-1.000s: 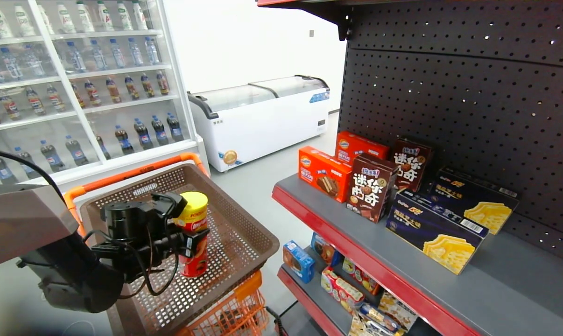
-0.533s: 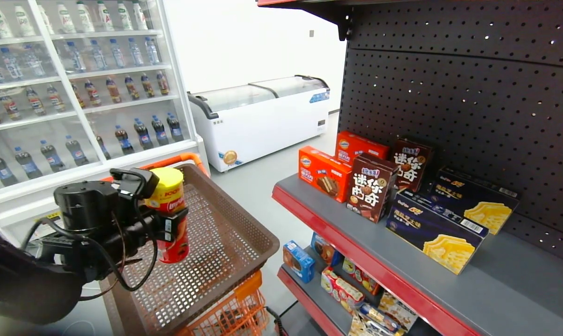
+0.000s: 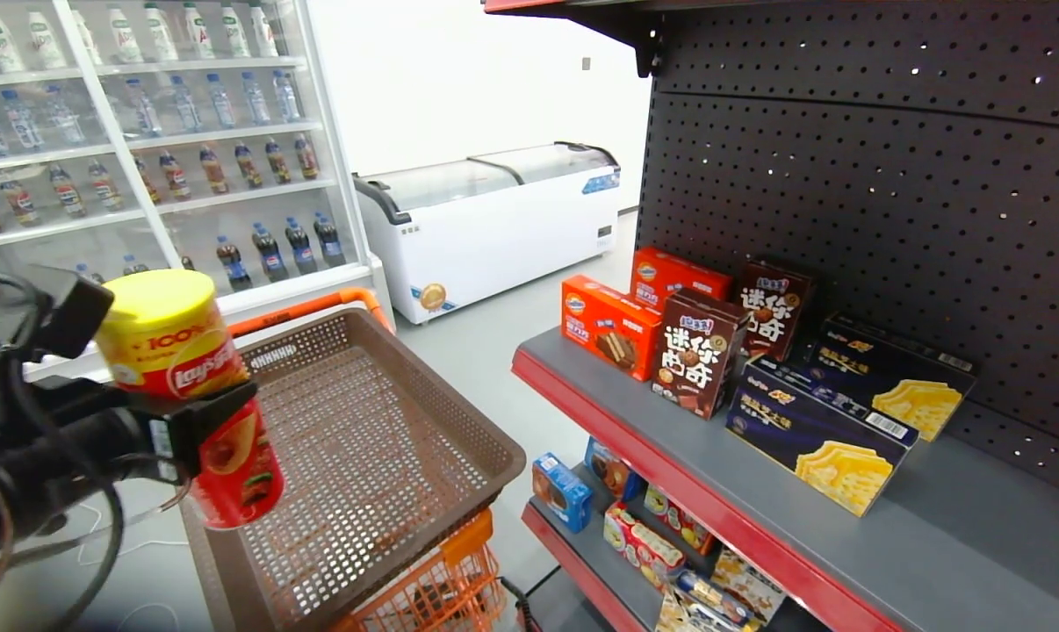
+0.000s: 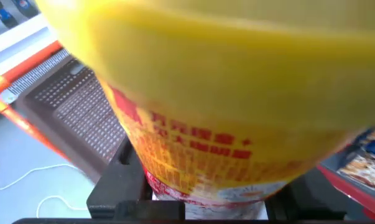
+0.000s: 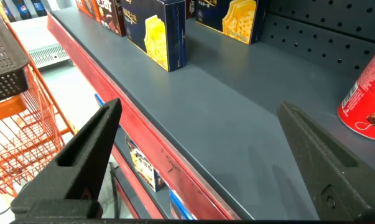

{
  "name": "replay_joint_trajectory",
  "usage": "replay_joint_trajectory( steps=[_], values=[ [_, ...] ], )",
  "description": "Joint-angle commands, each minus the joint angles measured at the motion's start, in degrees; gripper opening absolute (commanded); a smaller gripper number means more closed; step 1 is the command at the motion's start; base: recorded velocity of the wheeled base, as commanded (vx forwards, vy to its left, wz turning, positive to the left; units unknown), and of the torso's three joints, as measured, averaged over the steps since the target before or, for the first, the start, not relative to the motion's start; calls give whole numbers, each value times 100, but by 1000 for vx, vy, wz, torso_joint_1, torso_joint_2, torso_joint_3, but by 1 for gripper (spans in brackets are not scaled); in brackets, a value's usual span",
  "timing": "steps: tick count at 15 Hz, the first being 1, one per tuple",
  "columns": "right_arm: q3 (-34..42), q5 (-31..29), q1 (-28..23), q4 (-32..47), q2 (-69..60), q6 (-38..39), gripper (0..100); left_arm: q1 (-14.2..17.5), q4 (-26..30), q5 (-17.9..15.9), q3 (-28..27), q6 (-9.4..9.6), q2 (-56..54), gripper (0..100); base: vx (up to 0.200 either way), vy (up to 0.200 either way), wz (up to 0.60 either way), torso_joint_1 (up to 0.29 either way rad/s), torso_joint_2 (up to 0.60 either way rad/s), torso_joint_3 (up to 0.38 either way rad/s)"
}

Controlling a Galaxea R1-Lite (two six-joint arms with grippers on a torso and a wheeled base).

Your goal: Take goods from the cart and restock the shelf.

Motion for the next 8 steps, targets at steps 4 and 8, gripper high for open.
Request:
replay_joint_trajectory(
  steps=[4,8],
  values=[
    [0,1,1,-1,0,2,100,-77,933,-56,917,-95,-3200,0,0,0,0,0,0,0],
    [0,1,1,-1,0,2,100,-33,1012,-12,1505,-121,-4325,0,0,0,0,0,0,0]
  ],
)
